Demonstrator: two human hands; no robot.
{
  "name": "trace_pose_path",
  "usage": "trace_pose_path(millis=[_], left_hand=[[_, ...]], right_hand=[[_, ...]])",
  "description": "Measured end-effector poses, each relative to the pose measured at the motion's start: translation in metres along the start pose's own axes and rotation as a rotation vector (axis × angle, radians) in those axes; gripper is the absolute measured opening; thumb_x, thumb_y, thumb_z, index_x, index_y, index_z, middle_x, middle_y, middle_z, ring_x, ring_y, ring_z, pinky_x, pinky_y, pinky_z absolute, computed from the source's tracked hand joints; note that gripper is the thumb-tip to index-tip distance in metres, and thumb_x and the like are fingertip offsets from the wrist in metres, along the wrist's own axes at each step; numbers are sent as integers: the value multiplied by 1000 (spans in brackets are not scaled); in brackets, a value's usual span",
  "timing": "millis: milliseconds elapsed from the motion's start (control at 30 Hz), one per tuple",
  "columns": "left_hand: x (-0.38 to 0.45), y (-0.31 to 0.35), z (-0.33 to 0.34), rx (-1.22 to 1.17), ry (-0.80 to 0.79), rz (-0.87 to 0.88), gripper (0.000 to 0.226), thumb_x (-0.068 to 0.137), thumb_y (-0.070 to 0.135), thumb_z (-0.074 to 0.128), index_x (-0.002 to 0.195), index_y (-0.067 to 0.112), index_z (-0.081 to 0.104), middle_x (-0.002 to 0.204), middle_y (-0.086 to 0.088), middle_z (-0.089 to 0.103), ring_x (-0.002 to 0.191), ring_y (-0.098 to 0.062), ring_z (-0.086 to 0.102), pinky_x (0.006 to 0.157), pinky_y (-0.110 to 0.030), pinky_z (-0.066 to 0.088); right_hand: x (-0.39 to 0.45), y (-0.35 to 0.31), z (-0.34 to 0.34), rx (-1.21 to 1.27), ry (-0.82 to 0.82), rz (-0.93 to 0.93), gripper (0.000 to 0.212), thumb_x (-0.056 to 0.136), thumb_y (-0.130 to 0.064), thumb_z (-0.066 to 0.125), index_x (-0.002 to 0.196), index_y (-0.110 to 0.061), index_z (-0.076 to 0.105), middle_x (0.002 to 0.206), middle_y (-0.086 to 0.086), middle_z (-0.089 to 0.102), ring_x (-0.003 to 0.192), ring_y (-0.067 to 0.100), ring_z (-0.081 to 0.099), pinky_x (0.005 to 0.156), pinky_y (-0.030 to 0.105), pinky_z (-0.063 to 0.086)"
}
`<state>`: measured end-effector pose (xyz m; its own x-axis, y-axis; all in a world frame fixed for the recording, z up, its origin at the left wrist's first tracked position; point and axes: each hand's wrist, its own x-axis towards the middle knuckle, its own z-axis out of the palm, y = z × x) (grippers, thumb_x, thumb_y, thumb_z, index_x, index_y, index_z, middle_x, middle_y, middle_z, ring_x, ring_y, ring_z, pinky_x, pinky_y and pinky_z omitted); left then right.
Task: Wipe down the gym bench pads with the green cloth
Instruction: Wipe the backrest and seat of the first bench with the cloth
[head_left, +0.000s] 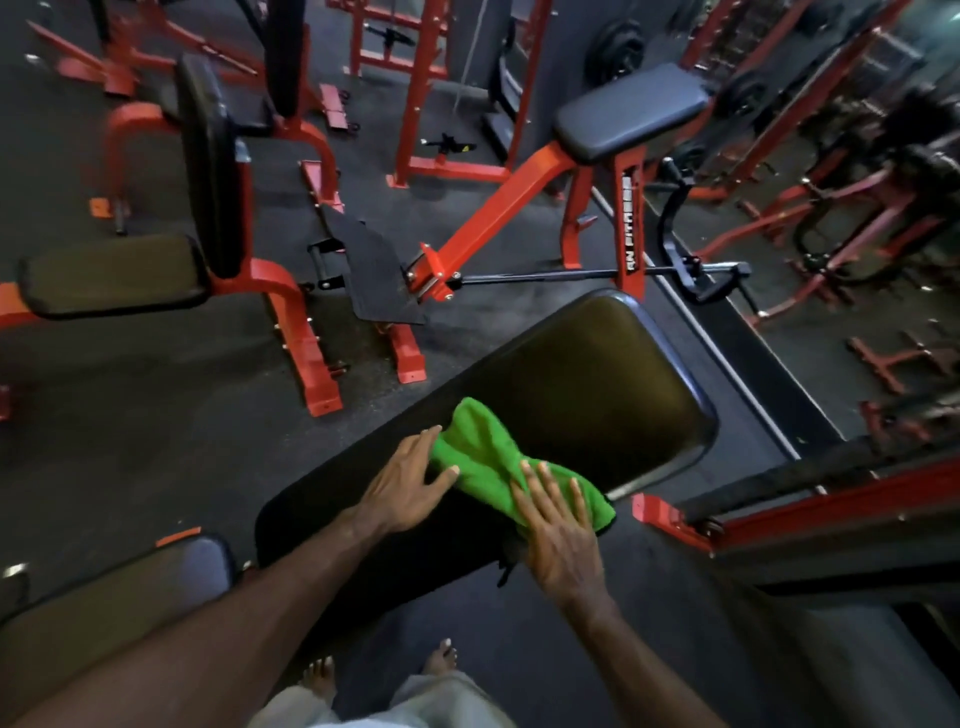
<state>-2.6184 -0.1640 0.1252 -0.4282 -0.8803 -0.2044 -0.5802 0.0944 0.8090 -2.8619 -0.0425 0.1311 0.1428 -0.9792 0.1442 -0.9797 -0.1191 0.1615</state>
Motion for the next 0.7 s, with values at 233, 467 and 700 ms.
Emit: trace_pose_path(millis=[233, 467, 700], left_hand=[[17, 61, 24, -4, 153, 170, 72, 99, 49, 60, 161, 28, 30, 151, -2, 38, 137, -23, 44, 116, -41, 39], [36, 104, 34, 17, 138, 330, 73, 95, 62, 50, 159, 31, 34, 144, 5, 40, 120, -23, 56, 109, -43, 47], [50, 111, 35, 66, 121, 406, 84, 93, 68, 53, 159, 20, 33, 147, 3, 40, 109, -16, 60, 97, -36, 54]], right_hand=[[3, 49, -55, 52, 251, 379, 68, 88, -17, 39, 156, -25, 47, 169, 1, 30, 158, 27, 23, 122, 62, 21], [-10, 22, -36, 300, 406, 682, 104, 66, -4, 48, 165, -18, 23, 175, 6, 7, 161, 29, 8, 124, 60, 22], [4, 17, -30, 672, 611, 782, 109, 75, 14, 47, 166, -35, 15, 175, -4, 2, 159, 30, 19, 115, 62, 39]])
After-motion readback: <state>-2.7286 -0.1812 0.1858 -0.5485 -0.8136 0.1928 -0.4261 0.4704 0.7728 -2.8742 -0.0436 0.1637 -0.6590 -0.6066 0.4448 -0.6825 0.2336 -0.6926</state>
